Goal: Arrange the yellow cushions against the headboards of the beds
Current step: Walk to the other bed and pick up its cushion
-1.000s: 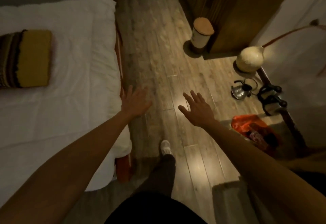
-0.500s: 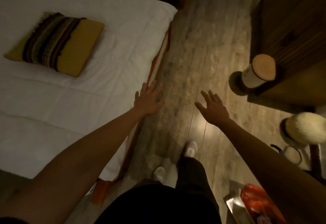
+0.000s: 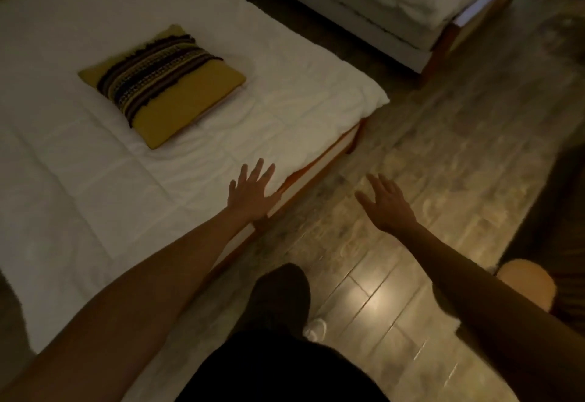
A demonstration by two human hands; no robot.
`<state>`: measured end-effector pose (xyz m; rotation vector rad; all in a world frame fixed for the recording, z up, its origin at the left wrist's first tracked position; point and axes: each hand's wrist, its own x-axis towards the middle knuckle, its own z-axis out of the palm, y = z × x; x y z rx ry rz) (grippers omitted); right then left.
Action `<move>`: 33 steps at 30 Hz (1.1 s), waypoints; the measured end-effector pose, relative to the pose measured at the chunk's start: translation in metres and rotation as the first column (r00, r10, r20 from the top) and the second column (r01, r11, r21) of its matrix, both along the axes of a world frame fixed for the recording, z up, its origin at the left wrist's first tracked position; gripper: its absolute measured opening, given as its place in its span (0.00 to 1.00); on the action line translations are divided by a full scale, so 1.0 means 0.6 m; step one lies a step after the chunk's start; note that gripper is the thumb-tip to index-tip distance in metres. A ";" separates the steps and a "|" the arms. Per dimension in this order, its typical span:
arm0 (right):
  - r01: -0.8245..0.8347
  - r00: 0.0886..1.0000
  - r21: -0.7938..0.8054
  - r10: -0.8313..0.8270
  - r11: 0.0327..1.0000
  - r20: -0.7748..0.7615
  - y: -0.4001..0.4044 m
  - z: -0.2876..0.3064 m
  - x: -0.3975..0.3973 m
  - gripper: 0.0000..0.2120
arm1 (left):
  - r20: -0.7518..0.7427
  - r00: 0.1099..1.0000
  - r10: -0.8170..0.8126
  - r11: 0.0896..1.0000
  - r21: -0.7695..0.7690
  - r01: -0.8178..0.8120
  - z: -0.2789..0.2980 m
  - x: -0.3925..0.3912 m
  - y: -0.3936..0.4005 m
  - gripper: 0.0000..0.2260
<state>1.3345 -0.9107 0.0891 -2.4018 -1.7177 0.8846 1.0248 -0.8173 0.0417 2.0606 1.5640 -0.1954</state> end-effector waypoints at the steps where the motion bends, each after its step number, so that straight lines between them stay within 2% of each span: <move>1: -0.042 0.999 0.002 0.042 0.999 0.000 0.037 0.001 0.021 0.32 | 0.004 0.999 0.044 0.999 -0.002 -0.044 -0.001 0.015 0.020 0.33; 9: -0.222 0.975 0.138 0.218 0.965 0.042 0.357 -0.022 0.173 0.31 | -0.025 0.950 0.313 0.950 -0.007 -0.313 -0.024 0.129 0.250 0.34; 11: -0.208 0.978 0.103 0.207 0.973 0.017 0.424 -0.019 0.211 0.32 | -0.027 0.932 0.362 0.932 -0.026 -0.362 -0.025 0.168 0.315 0.34; 13: -0.241 0.970 0.065 0.241 0.968 0.015 0.483 -0.011 0.258 0.32 | -0.014 0.928 0.374 0.926 -0.052 -0.374 -0.018 0.221 0.369 0.34; 16: -0.325 0.943 0.066 0.317 0.944 0.102 0.598 0.004 0.339 0.33 | 0.007 0.938 0.348 0.937 -0.026 -0.347 -0.007 0.308 0.476 0.34; 19: -0.277 0.961 0.106 0.273 0.955 0.048 0.686 0.020 0.416 0.32 | 0.034 0.950 0.312 0.950 0.000 -0.312 0.012 0.397 0.566 0.34; 23: -0.339 0.941 0.186 0.331 0.922 0.076 0.793 0.025 0.517 0.29 | 0.029 0.952 0.306 0.951 0.026 -0.307 0.021 0.498 0.682 0.34; 25: -0.294 0.956 0.133 0.291 0.946 0.045 0.853 0.023 0.573 0.31 | 0.015 0.948 0.318 0.948 0.027 -0.319 0.013 0.547 0.732 0.34; 27: -0.290 0.957 0.082 0.289 0.953 0.028 0.924 0.017 0.630 0.32 | 0.013 0.935 0.353 0.935 0.023 -0.353 0.000 0.596 0.785 0.33; 30: -0.352 0.936 0.092 0.353 0.931 0.010 1.030 0.020 0.694 0.32 | 0.013 0.903 0.429 0.903 0.025 -0.429 -0.016 0.657 0.851 0.33; 33: -0.482 0.876 0.058 0.483 0.874 0.004 1.128 0.016 0.756 0.30 | 0.024 0.837 0.547 0.837 -0.020 -0.547 -0.034 0.734 0.896 0.34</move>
